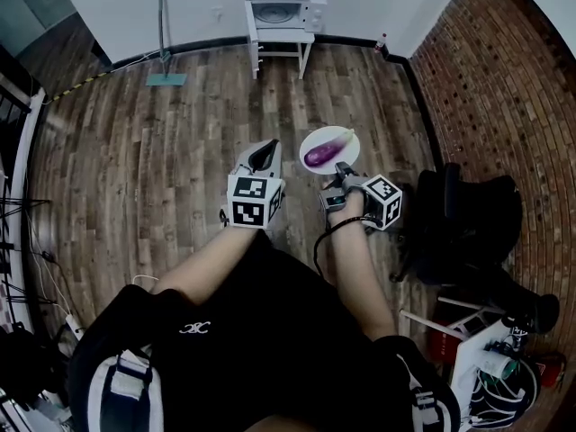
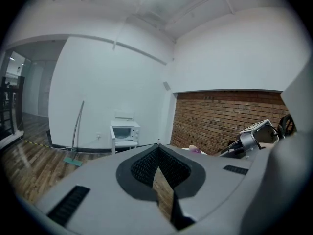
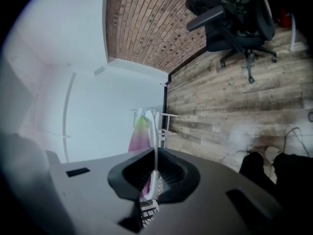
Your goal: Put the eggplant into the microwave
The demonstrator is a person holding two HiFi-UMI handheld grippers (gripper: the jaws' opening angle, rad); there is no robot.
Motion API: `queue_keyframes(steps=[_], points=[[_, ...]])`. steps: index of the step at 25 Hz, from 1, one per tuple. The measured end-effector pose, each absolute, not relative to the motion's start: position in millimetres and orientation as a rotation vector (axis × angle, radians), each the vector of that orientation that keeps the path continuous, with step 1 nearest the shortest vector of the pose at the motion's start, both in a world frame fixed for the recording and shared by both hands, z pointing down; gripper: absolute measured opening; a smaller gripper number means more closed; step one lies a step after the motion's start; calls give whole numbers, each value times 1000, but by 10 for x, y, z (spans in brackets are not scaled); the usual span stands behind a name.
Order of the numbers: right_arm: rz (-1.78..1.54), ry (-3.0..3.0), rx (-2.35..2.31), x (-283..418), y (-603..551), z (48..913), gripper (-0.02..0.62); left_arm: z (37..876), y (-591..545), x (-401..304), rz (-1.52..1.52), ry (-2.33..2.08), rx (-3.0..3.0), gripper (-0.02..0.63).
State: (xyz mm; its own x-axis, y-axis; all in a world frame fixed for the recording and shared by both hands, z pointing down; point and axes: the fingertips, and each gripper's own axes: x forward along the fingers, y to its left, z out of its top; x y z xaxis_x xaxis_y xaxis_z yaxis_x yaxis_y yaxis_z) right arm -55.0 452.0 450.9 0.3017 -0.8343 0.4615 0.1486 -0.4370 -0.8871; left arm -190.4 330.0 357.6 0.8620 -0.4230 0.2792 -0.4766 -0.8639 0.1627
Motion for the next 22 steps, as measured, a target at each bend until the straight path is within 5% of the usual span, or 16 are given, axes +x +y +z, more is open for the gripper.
queue_keyframes(steps=[22], points=[[-1281, 751, -1676, 1647, 2175, 4328, 28, 3433, 967, 396, 272, -648, 2828, 0]])
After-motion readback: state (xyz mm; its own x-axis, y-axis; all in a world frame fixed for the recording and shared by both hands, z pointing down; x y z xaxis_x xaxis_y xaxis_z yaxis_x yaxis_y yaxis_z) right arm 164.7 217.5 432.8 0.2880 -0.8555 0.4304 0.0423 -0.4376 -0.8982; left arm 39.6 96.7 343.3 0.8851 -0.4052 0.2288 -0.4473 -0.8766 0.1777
